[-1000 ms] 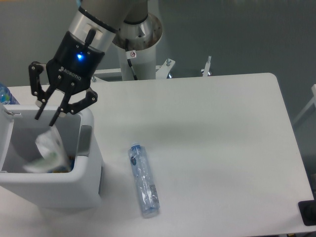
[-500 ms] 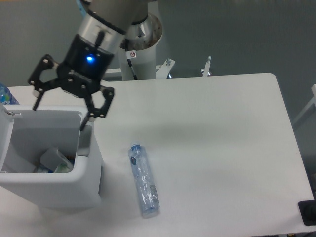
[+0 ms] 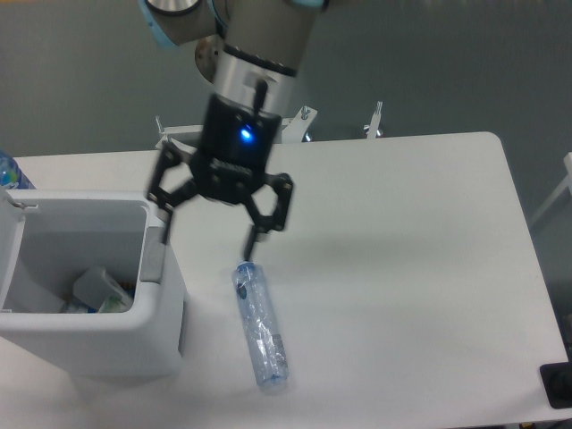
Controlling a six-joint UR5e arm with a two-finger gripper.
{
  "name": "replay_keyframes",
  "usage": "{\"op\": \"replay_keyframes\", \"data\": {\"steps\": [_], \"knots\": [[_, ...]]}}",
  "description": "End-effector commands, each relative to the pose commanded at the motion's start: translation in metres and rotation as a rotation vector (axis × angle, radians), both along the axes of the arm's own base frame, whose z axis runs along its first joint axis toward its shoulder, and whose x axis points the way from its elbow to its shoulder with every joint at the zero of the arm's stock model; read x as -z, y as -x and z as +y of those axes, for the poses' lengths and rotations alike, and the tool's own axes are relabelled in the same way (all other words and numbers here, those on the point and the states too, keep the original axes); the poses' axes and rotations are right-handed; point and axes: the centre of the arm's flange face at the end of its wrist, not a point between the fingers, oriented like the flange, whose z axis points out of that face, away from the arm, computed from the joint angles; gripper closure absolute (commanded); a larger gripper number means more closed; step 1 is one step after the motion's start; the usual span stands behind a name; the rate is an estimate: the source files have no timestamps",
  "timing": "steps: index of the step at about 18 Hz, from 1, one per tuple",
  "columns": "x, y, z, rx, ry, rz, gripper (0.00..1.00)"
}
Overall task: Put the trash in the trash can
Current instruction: 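Move the open gripper over the clear water bottle and lower it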
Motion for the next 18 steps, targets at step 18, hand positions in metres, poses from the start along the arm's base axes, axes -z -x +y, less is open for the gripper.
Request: {"op": "replay_keyframes", "data": {"steps": [18], "knots": [[0.199, 0.046, 0.056, 0.058, 0.327, -0.039, 0.00]]}}
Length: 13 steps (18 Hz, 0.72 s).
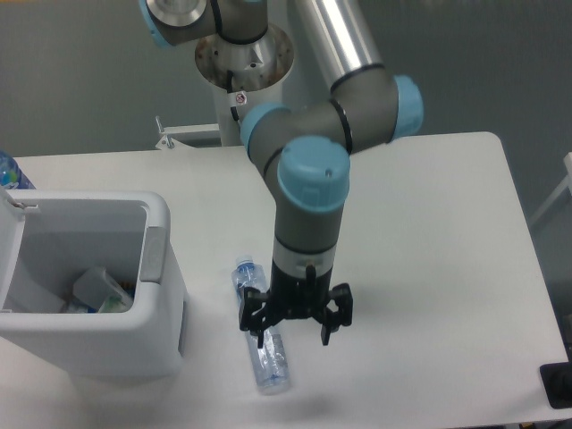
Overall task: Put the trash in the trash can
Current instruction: 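Move the open gripper over the clear water bottle and lower it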
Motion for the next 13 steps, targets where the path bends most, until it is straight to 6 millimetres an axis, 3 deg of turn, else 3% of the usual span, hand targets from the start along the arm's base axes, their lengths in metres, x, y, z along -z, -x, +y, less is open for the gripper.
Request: {"op": "replay_keyframes", "data": {"steps": [3, 13], "knots": [[0.027, 0.002, 0.004, -0.021, 0.026, -0.037, 0.00], [0.069, 0.004, 0.009, -0.057, 0.077, -0.079, 0.00]]}}
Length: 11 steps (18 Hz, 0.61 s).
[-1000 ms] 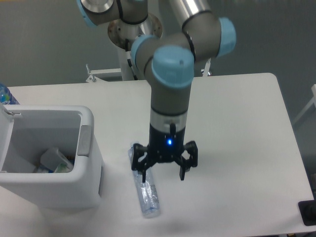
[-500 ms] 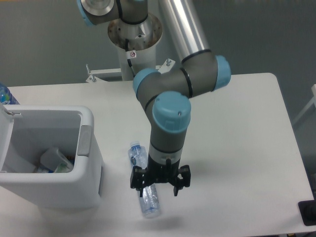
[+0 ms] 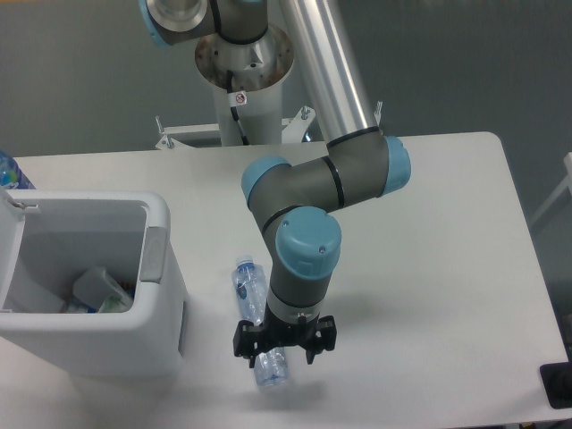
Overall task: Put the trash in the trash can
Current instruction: 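Move the open gripper over the clear water bottle and lower it, then close the gripper around the bottle's cap end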
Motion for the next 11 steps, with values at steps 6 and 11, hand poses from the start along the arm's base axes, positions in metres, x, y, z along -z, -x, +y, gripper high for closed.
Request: {"op": "replay_keyframes", "data": {"steps": [6, 11], "knots": [[0.020, -0.002, 0.006, -0.012, 0.022, -0.013, 0.00], [0.032, -0.008, 0.011, -0.003, 0.037, -0.023, 0.00]]}}
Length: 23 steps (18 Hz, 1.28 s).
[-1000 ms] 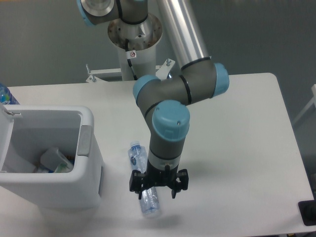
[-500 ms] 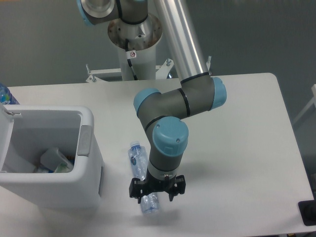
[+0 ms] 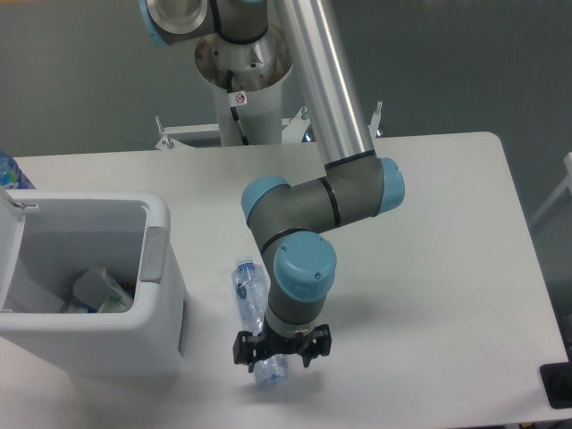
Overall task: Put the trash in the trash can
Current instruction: 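Close the gripper around the bottle's cap end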
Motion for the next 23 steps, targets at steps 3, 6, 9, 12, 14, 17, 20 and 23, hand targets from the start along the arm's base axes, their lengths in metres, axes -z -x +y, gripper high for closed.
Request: {"op": "replay_keyframes", "data": {"steps": [3, 6, 9, 12, 14, 17, 20, 23], "knots": [[0.008, -0.002, 0.006, 0.006, 0.002, 0.000, 0.00], [0.014, -0.003, 0.007, 0.006, 0.002, -0.001, 0.00], [0.018, -0.006, 0.009, 0.012, 0.021, 0.015, 0.00], [0.022, -0.006, 0.010, 0.013, 0.036, 0.024, 0.00], [0.021, -0.006, 0.010, 0.013, 0.036, 0.026, 0.00], [0.022, -0.006, 0.010, 0.013, 0.037, 0.025, 0.04], [0.020, -0.006, 0.010, 0.013, 0.036, 0.026, 0.16], [0.020, -0.005, 0.008, 0.010, 0.051, 0.043, 0.20]]}}
